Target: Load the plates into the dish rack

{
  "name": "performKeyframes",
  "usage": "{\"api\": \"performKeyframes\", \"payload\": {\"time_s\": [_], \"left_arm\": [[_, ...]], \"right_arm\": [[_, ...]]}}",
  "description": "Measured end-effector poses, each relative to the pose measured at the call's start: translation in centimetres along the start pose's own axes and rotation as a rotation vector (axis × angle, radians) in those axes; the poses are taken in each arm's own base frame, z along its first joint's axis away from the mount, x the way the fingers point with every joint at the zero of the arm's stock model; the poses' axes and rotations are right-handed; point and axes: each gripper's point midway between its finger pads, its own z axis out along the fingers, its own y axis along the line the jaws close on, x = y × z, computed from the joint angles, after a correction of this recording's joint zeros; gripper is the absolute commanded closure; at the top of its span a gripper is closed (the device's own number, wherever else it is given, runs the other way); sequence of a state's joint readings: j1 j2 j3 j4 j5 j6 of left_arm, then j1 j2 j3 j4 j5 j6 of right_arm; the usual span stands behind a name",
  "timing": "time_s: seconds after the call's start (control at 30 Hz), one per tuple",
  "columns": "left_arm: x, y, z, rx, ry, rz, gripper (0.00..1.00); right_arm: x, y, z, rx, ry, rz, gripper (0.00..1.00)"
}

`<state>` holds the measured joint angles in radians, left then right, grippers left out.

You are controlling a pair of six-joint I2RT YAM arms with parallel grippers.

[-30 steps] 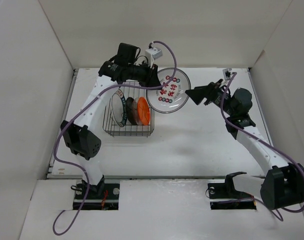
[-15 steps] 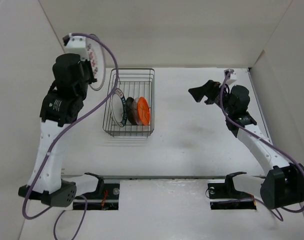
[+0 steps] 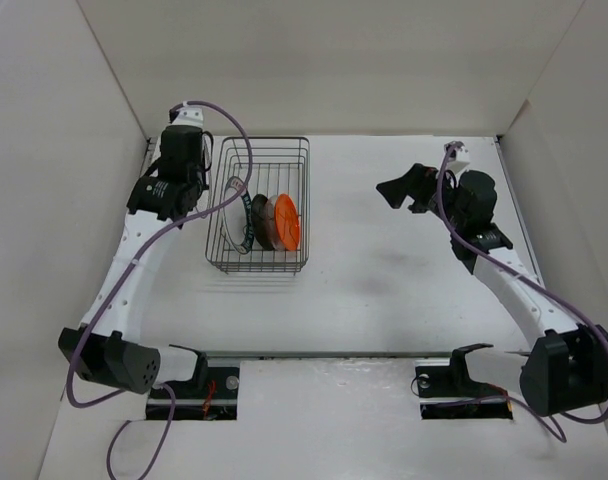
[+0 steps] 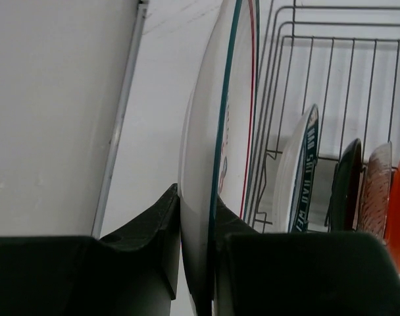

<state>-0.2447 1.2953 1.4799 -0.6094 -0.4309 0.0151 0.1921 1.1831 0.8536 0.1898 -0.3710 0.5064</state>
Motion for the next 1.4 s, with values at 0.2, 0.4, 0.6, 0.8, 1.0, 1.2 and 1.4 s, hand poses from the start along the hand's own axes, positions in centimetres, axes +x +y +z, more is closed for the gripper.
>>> {"api": "performKeyframes", "payload": {"time_s": [0.2,0.4,0.6,0.8,1.0,1.2,1.4], "left_arm": [[1.1,-1.4,1.6,0.093,0.025,-0.01,1.0],[1.8,-1.7,2.4,0.15,0.038,-0.03,1.0],[3.4,-1.7,3.4,0.165,0.071,-0.033,1.0],[5.1,-2.3,4.0,0.188,0.104,-0.027,1.0],[5.8,-2.8,4.3,0.207,0.116,-0.024,1.0],[7.0,-3.1,5.0,0.207,0.134,-0.019,1.0],[8.7,-3.5,5.5,0.212,0.169,-0.012,1.0]], "right_arm": [[-1.2,-0.1,-1.0,0.004,-0.031,-0.021,0.01],[-1.3,-0.4,-1.3,0.01,-0.028,-0.022,0.01],[-1.1,-0.4,-1.4,0.011,-0.02,-0.02,0.01],[-1.3,-0.2,-1.6,0.006,-0.028,-0.023,0.01],[-1.3,-0.2,-1.6,0.006,-0.027,-0.023,0.01],[-1.1,-0.2,-1.7,0.01,-0.019,-0.019,0.01],[-1.2,-0.4,-1.8,0.014,-0.021,-0.018,0.01]]}}
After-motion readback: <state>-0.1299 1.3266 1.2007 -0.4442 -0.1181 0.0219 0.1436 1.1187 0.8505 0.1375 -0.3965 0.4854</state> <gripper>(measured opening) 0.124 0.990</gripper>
